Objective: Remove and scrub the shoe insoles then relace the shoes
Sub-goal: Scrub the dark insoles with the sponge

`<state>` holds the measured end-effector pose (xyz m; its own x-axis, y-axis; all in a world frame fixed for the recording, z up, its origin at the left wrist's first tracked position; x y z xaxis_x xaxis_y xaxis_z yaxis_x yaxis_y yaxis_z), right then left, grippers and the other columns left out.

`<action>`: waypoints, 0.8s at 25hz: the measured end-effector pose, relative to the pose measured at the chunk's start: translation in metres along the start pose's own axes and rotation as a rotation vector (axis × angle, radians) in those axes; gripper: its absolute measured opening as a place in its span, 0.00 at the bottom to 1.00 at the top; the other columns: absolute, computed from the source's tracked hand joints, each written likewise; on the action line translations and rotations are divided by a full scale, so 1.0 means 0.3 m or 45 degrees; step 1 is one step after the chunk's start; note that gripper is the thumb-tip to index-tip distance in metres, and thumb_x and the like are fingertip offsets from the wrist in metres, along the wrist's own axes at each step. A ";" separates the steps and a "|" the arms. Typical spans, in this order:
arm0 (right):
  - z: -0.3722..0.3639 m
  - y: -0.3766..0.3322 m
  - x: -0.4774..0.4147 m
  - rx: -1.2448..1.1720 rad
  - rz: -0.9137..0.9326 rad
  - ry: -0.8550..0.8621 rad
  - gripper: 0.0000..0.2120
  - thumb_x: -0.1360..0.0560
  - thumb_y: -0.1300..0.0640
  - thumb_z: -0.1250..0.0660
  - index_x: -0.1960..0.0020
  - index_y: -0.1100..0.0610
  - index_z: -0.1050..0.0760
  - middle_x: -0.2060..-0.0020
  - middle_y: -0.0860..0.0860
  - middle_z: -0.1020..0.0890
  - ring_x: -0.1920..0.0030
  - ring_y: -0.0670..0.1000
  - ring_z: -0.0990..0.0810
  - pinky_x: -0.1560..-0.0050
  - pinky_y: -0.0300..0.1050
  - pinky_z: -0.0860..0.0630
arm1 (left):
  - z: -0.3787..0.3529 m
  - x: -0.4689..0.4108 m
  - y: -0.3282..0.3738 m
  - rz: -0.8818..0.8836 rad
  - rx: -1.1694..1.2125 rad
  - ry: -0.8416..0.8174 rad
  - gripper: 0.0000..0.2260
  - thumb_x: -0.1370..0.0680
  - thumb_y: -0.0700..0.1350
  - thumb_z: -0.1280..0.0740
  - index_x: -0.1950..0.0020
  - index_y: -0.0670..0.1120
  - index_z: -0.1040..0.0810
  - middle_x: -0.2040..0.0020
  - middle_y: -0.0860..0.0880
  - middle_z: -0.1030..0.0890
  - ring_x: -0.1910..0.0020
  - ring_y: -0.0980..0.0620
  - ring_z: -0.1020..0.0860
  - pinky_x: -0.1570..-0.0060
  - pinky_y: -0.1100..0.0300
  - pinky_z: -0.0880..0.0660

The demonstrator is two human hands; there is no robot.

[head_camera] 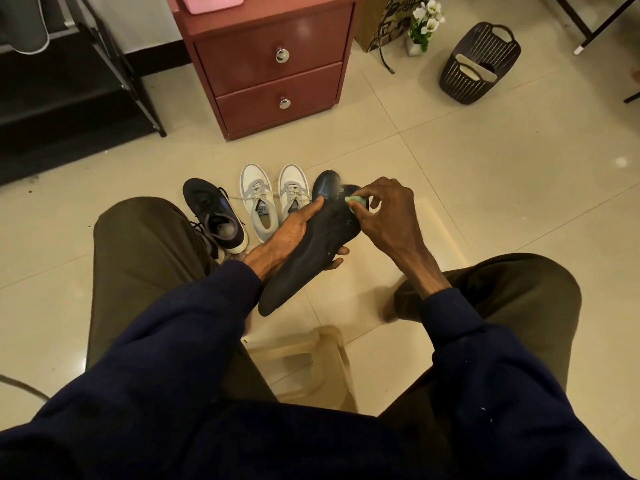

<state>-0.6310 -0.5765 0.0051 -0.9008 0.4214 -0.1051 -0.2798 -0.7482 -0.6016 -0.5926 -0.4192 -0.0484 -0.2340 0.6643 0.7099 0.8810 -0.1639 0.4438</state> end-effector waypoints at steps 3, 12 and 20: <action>-0.012 -0.015 0.003 0.031 0.041 -0.027 0.09 0.24 0.51 0.26 0.49 0.57 0.15 0.54 0.52 0.16 0.54 0.50 0.24 0.55 0.45 0.25 | 0.003 -0.004 0.004 -0.013 0.002 -0.008 0.26 0.17 0.64 0.44 0.35 0.44 0.22 0.47 0.40 0.15 0.57 0.44 0.17 0.54 0.50 0.20; -0.012 -0.019 0.001 -0.029 0.030 -0.048 0.08 0.24 0.52 0.25 0.49 0.56 0.15 0.55 0.51 0.16 0.56 0.49 0.23 0.57 0.43 0.24 | 0.007 -0.012 0.002 -0.028 0.013 0.005 0.27 0.17 0.63 0.44 0.34 0.43 0.22 0.44 0.39 0.16 0.56 0.43 0.17 0.52 0.48 0.22; 0.002 -0.014 -0.006 -0.040 0.047 -0.026 0.06 0.24 0.54 0.25 0.49 0.56 0.15 0.54 0.51 0.16 0.56 0.48 0.23 0.56 0.41 0.25 | 0.008 -0.016 0.005 -0.021 0.048 -0.021 0.27 0.17 0.63 0.43 0.33 0.43 0.23 0.37 0.35 0.19 0.54 0.40 0.17 0.56 0.49 0.20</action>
<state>-0.6286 -0.5745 0.0083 -0.9169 0.3831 -0.1118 -0.2360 -0.7465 -0.6221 -0.5891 -0.4208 -0.0524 -0.2424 0.6787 0.6933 0.8919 -0.1253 0.4345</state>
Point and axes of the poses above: each hand's wrist, its own x-axis away from the middle knuckle, its own z-axis out of the back of the hand, y = z × x, the point moved 5 cm from there along -x, towards the middle knuckle
